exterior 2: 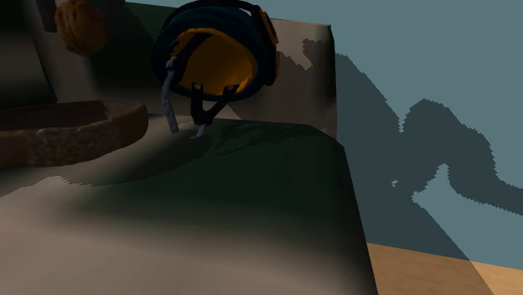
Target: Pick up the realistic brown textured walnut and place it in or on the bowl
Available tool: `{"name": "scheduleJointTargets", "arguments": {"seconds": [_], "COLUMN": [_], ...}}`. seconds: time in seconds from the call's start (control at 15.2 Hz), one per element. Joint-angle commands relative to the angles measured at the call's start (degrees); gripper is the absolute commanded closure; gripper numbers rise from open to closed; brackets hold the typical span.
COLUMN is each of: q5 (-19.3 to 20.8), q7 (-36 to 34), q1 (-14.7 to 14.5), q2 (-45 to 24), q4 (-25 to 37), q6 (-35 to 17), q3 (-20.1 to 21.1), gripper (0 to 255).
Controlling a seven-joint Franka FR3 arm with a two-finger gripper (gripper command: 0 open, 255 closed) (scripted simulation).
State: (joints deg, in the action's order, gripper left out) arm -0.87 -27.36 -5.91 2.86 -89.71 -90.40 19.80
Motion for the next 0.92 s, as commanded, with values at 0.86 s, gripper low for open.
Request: {"name": "scheduleJointTargets", "arguments": {"seconds": [0.86], "q5": [5.56], "q7": [-5.42], "q1": [-3.29], "q2": [-14.36], "q4": [10.24], "q6": [-3.16], "q3": [2.47], "gripper": [255]}}
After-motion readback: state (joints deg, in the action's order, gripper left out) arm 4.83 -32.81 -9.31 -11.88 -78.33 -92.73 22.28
